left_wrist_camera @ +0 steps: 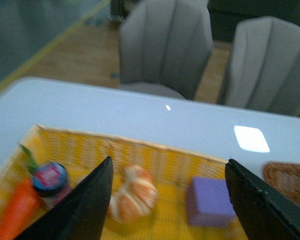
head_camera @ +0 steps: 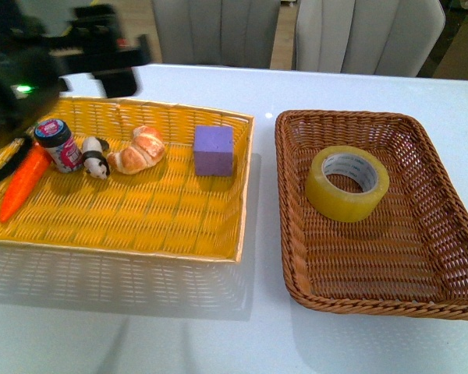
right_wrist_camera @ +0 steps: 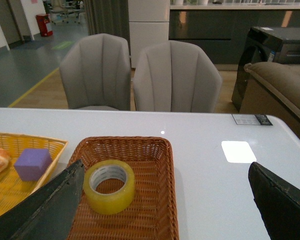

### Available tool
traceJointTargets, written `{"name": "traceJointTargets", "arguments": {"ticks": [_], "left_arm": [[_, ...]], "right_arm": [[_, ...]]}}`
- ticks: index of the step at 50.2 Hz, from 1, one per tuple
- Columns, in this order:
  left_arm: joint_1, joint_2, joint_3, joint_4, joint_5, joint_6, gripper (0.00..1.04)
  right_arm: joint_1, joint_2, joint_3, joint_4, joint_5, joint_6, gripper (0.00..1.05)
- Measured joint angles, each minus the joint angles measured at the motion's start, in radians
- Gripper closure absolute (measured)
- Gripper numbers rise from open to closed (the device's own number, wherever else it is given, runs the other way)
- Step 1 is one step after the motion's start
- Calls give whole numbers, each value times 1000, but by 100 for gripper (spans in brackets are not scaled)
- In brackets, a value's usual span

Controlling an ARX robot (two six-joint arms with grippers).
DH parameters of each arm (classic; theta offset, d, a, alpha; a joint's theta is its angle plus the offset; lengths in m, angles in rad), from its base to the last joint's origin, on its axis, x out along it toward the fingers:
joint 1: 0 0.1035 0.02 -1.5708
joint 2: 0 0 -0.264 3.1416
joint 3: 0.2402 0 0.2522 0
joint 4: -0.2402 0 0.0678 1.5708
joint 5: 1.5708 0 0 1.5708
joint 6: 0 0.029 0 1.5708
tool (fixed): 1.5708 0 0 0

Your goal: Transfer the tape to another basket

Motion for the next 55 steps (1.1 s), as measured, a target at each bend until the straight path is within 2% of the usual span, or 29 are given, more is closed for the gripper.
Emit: {"name": "traceJointTargets", "arguments": {"ticks": [2,7,18,20,50,52,55], "left_arm": [[26,-35,-55,82,-2,55,46],[62,-132,-137,133,24,117,60],[146,-309,-307,108,102,163,98],[158,-359,-322,60,119,163,104],[288,-871,-512,-249,250,174,103],[328,-914,-521,-283,311,175,103],[365,-980,-533,-336,321,175,103]], "right_arm": [[0,0,0,0,2,0,9],[0,0,0,0,2,0,9],[0,0,0,0,1,0,9],[0,0,0,0,1,0,9],[1,0,0,0,1,0,9],[1,0,0,0,1,0,9],[1,0,0,0,1,0,9]]}}
